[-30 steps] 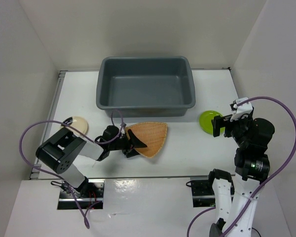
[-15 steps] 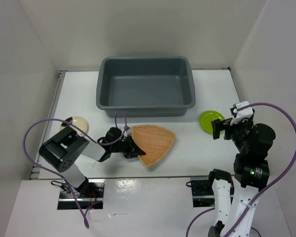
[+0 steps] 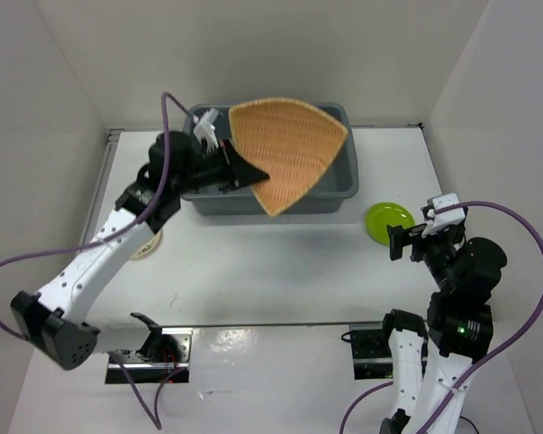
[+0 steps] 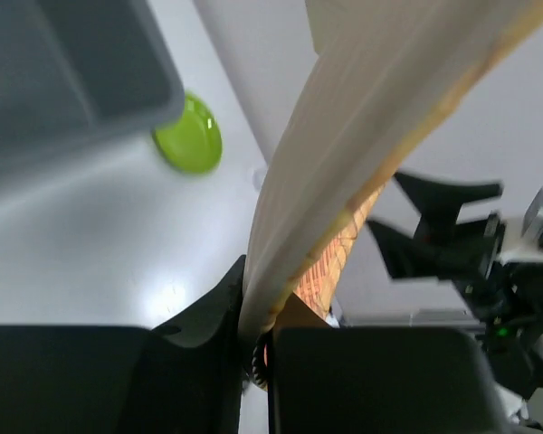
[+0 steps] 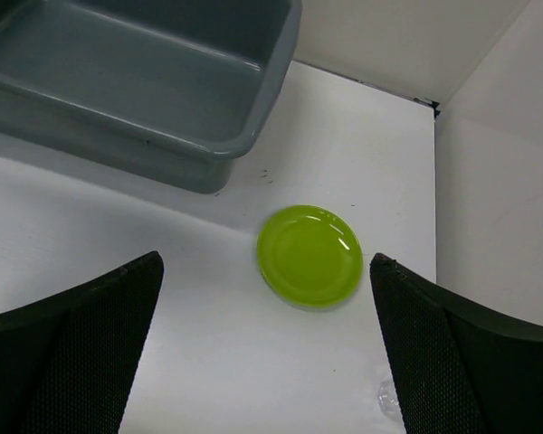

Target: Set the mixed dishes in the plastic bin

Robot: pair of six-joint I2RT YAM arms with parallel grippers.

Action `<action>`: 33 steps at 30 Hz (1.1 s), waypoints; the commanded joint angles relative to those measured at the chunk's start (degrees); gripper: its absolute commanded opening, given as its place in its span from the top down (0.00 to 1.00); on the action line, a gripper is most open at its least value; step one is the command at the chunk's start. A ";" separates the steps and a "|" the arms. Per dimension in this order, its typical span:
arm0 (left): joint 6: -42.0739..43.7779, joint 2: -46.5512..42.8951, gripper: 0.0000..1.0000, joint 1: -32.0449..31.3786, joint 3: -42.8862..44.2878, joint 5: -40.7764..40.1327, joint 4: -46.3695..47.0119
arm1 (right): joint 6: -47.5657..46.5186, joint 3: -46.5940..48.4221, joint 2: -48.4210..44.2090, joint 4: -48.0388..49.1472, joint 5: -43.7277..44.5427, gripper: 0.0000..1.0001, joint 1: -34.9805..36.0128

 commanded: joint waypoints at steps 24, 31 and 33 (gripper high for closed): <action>-10.60 91.72 0.98 8.95 105.14 17.66 -31.77 | -0.46 -0.47 -1.01 2.63 0.04 0.01 -0.50; -8.86 94.12 1.00 5.87 109.11 12.56 -38.18 | 0.06 -1.00 -2.76 2.63 0.57 0.01 -0.50; -7.45 94.12 1.00 5.25 109.11 9.57 -40.38 | 0.06 -1.00 -2.76 3.16 0.57 0.01 -0.50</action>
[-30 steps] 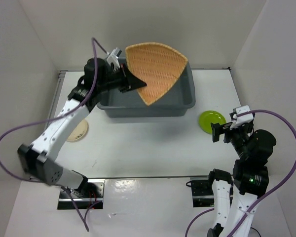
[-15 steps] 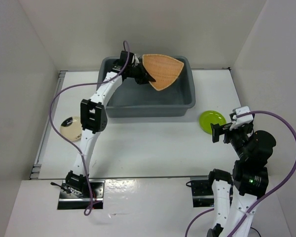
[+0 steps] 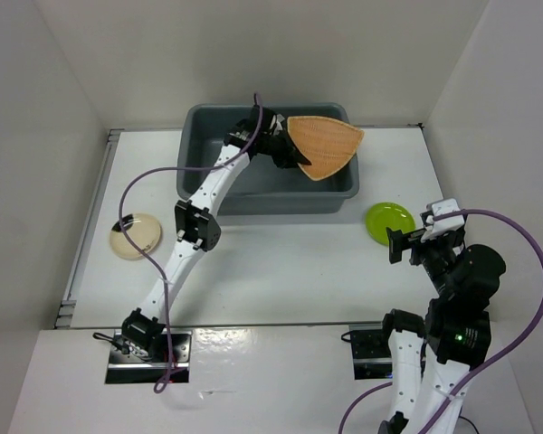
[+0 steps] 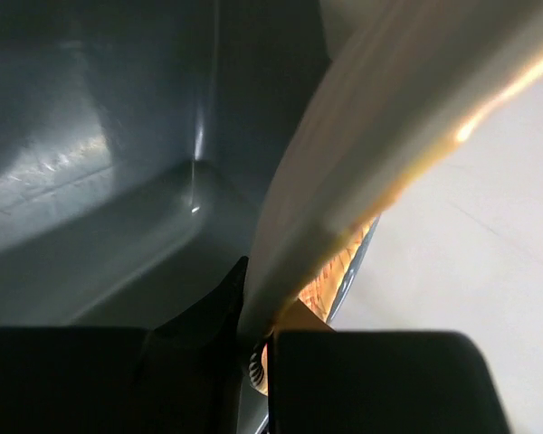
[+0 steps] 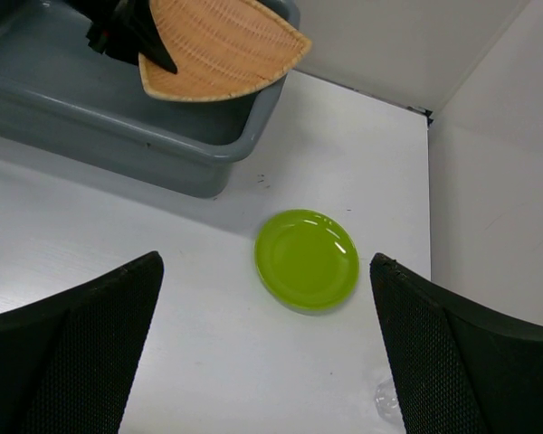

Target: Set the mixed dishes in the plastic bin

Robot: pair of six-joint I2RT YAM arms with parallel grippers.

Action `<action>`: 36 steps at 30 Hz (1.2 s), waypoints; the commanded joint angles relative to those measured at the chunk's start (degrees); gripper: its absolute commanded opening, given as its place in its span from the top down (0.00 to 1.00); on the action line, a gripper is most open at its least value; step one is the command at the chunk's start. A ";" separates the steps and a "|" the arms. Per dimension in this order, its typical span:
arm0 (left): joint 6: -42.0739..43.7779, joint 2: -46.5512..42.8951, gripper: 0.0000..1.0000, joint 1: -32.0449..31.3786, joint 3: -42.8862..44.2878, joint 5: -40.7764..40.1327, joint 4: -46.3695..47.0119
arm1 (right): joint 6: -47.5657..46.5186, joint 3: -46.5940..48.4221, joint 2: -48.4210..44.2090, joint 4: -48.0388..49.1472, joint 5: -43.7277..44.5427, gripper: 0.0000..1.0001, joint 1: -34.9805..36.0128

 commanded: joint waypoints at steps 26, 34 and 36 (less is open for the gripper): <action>1.56 3.16 0.95 2.98 2.82 -2.84 -7.44 | 0.72 -0.15 -2.29 3.49 1.05 0.01 -0.50; 2.18 5.88 0.75 4.03 2.82 -0.55 -7.96 | 0.72 -0.15 -2.29 3.49 1.58 0.01 -0.50; 2.71 5.89 0.67 4.03 2.82 -0.03 -8.49 | 0.72 -0.15 -2.82 3.49 1.58 0.01 -0.50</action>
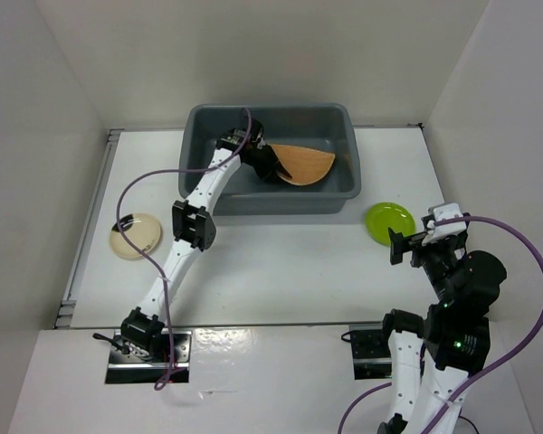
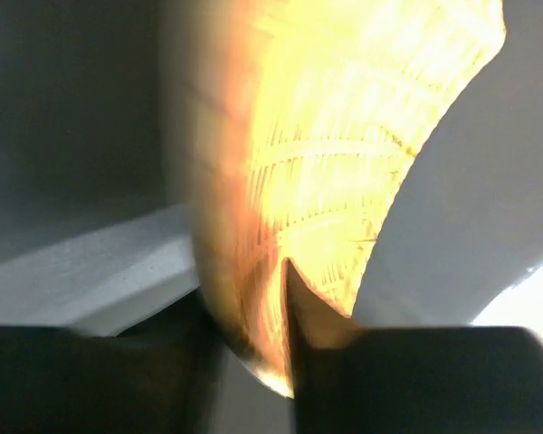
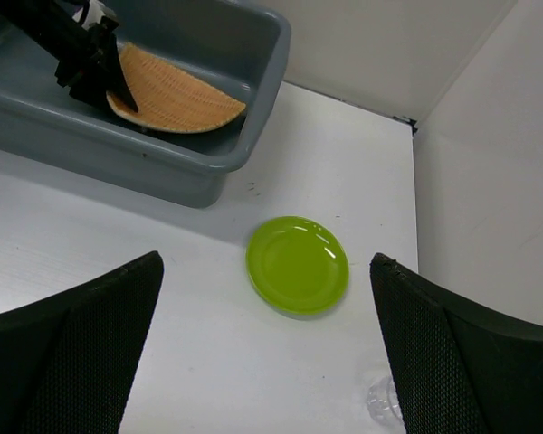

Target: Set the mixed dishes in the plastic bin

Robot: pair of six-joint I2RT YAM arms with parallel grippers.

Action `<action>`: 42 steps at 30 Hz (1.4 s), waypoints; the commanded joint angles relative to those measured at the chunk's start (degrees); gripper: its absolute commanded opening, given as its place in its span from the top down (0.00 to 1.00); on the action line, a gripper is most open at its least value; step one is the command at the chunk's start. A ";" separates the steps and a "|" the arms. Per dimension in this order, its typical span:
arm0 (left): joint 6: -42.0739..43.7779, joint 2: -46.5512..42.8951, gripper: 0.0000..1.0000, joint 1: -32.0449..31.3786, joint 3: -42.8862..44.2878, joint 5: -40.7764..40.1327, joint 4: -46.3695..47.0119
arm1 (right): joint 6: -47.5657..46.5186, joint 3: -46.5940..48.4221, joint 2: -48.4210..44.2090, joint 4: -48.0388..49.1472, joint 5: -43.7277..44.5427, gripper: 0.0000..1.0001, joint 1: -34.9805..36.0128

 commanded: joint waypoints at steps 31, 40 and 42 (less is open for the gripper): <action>10.22 -102.34 0.00 25.21 -93.39 -32.45 27.74 | -0.02 -0.66 -4.28 2.22 -0.55 0.01 -0.50; 9.80 -111.17 0.00 45.63 -118.76 -19.62 30.41 | -0.02 -0.66 -4.19 2.22 -0.55 0.01 -0.50; 5.40 -112.85 0.00 48.12 -127.88 -17.93 32.18 | -0.02 -0.66 -4.19 2.22 -0.55 0.01 -0.50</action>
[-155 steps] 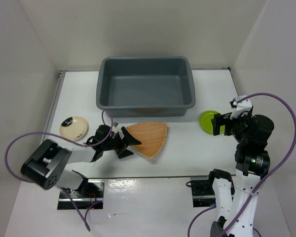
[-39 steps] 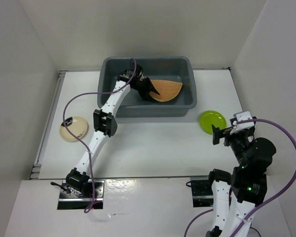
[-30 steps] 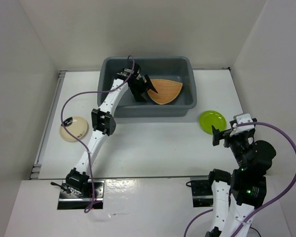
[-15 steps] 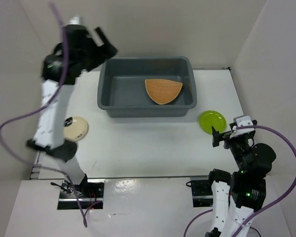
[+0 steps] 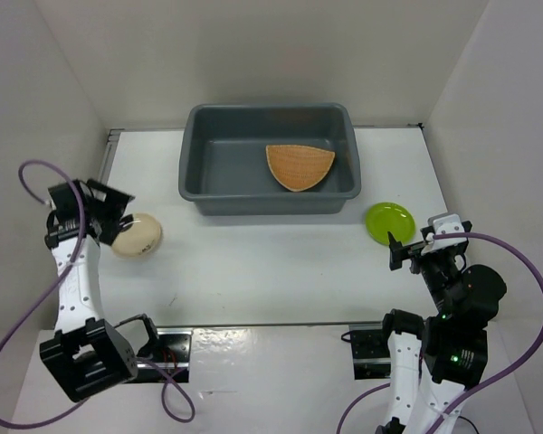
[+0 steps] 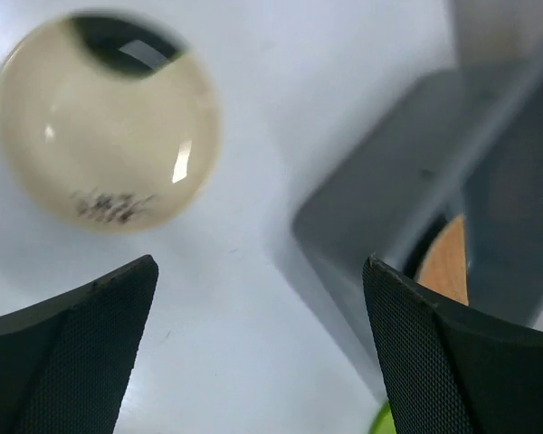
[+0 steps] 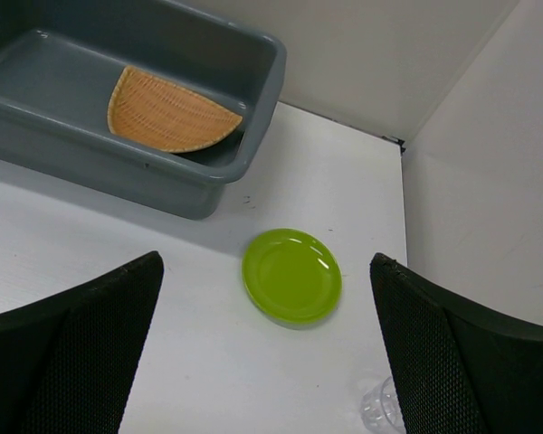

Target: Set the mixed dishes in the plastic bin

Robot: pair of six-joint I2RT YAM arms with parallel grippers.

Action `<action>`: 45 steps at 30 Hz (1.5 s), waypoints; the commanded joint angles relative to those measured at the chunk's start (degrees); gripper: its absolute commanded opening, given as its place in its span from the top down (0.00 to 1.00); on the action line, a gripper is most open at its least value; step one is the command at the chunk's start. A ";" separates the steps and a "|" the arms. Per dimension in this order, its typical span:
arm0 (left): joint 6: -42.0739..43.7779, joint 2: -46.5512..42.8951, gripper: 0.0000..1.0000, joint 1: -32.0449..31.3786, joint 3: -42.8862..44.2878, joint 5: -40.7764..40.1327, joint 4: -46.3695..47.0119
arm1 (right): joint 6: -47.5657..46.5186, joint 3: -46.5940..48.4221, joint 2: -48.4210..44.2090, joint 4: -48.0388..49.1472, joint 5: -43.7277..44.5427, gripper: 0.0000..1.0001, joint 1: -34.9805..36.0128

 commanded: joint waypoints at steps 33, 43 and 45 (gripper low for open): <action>-24.91 15.42 0.00 7.82 -23.55 -3.75 15.20 | 0.55 -0.37 0.23 1.94 0.70 0.01 -0.48; -16.04 37.66 0.08 8.35 -18.71 8.46 22.58 | 1.07 -0.37 0.76 2.46 0.70 0.01 -0.48; -15.34 38.28 0.19 8.35 -19.32 9.08 24.77 | 1.07 -0.37 0.76 2.46 0.70 0.01 -0.48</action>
